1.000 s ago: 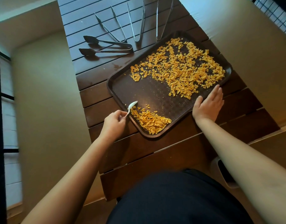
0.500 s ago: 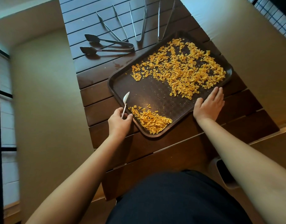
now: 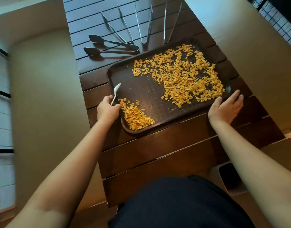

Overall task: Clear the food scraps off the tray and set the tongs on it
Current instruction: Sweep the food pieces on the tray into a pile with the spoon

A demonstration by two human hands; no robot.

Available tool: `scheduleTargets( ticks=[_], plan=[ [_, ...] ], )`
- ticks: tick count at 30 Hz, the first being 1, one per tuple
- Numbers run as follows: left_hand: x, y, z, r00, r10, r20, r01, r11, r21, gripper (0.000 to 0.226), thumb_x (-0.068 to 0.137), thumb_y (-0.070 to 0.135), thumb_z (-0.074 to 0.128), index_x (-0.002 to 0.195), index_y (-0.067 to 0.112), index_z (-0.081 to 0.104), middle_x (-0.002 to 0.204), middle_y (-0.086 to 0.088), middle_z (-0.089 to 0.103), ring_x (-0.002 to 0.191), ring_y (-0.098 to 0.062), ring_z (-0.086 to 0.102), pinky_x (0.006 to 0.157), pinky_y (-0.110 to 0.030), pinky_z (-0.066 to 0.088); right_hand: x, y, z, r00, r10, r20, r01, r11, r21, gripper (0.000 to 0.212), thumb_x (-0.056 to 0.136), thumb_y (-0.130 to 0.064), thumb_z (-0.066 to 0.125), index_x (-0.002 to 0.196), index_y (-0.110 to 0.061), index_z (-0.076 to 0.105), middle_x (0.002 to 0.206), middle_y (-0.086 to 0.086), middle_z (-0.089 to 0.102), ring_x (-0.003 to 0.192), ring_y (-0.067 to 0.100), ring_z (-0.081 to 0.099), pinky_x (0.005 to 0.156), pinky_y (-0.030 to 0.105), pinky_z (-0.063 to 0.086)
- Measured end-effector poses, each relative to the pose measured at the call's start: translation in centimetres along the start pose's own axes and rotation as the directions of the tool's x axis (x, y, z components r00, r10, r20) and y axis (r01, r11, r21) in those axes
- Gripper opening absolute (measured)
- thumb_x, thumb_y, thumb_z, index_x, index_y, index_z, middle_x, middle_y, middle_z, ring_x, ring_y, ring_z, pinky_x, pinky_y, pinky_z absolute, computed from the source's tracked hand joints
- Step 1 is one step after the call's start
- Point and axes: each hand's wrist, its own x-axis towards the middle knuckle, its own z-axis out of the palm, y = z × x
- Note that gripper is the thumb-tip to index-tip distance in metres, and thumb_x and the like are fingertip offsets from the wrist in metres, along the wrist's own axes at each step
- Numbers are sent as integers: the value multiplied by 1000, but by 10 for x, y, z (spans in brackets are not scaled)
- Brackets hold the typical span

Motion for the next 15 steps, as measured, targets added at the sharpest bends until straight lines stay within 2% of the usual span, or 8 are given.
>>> scheduleTargets(
  ticks=[3, 7, 10, 13, 15],
  plan=[
    [19, 0, -14, 1000, 28, 3, -28, 999, 44, 49, 85, 14, 60, 133, 15, 49, 128, -7, 57, 112, -21, 55, 93, -30, 43, 12, -4, -5, 1000, 25, -6, -25, 999, -30, 58, 100, -28, 34, 150, -11, 10, 156, 15, 14, 141, 34, 16, 114, 46, 21],
    [35, -1, -27, 999, 51, 19, -52, 996, 77, 47, 86, 15, 60, 132, 14, 51, 128, -5, 57, 114, -20, 55, 90, -25, 40, 23, -11, -6, 999, 5, 37, -2, 996, -85, 46, 100, -23, 33, 144, -13, 32, 145, 14, 37, 129, 34, 35, 105, 47, 29],
    [36, -8, -32, 989, 140, -47, -134, 984, 114, 36, 89, 26, 54, 123, 15, 59, 120, -5, 63, 110, -22, 58, 91, -32, 45, 26, -13, -4, 994, -63, 87, 68, 996, -58, 40, 100, -19, 33, 138, -13, 43, 140, 13, 45, 125, 32, 40, 103, 44, 30],
    [30, -13, -34, 958, 253, -135, -208, 937, 279, 34, 95, 30, 43, 125, 25, 57, 122, -5, 61, 109, -27, 57, 87, -36, 45, 25, -15, -2, 995, -36, 96, 33, 999, 35, 42, 99, -13, 32, 139, -14, 43, 143, 11, 42, 127, 31, 39, 105, 40, 28],
    [24, -13, -35, 936, 324, -135, -236, 866, 441, 35, 96, 26, 41, 129, 30, 53, 120, -5, 59, 104, -31, 57, 80, -36, 45, 23, -13, -1, 995, -19, 95, 12, 997, 73, 44, 98, -10, 32, 140, -15, 42, 144, 10, 41, 128, 30, 38, 106, 39, 26]
  ],
)
